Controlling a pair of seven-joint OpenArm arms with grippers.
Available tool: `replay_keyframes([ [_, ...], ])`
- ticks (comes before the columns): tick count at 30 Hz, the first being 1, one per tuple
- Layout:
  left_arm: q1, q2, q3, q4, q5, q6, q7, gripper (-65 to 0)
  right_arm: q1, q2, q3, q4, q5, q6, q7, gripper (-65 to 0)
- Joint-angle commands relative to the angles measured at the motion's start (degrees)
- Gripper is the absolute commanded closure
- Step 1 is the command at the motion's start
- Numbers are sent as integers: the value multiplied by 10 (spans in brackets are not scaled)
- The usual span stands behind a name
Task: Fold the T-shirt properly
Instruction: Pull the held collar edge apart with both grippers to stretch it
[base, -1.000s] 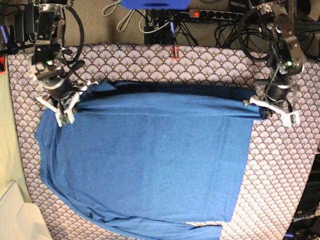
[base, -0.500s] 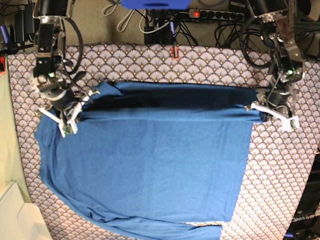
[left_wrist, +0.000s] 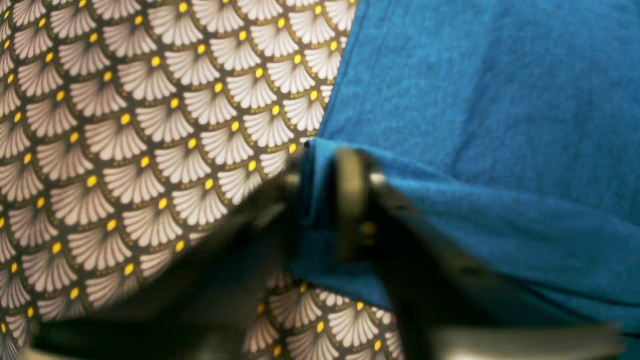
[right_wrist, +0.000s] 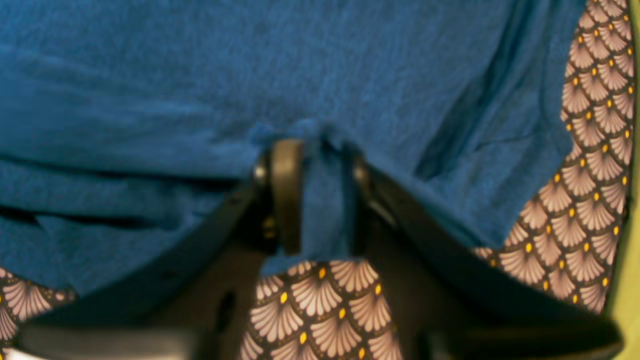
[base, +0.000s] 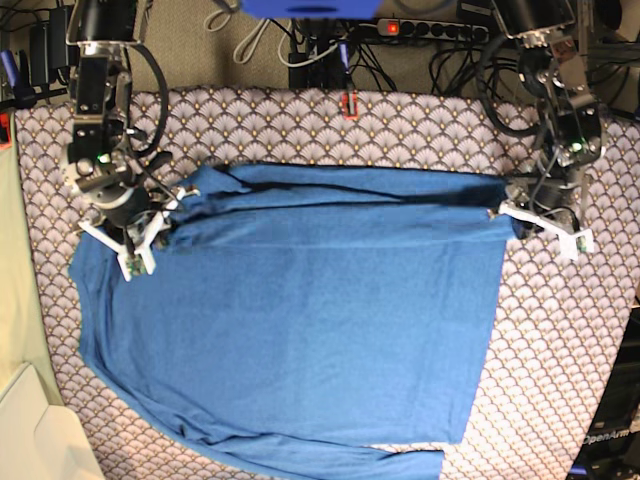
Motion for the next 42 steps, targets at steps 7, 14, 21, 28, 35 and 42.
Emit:
replay_keyframes([
  [7,-6,-5,-1,10,-4,-3,-10,-336,7,5,2,8,2,1,12,-215],
  [14,-4,-3,-1,-16,-4,-3,-14,-336,2,5,2,11,2,1,12,-215],
  [21,-7,-2,-1,-64,-5,-3,-17,-336,1,5,2,8,2,1,11,-215],
  [28,-7,0,1,-90,-9,-3,-17,-336,1,5,2,8,2,1,8,-215],
  [35,5,0,31,-91,-9,-3,-17,-334,-3,11,2,11,2,1,6,-215],
  [42,1,4,31,-94,-8,-4,-17,-136,-43,16,5,39,2,1,6,-216],
])
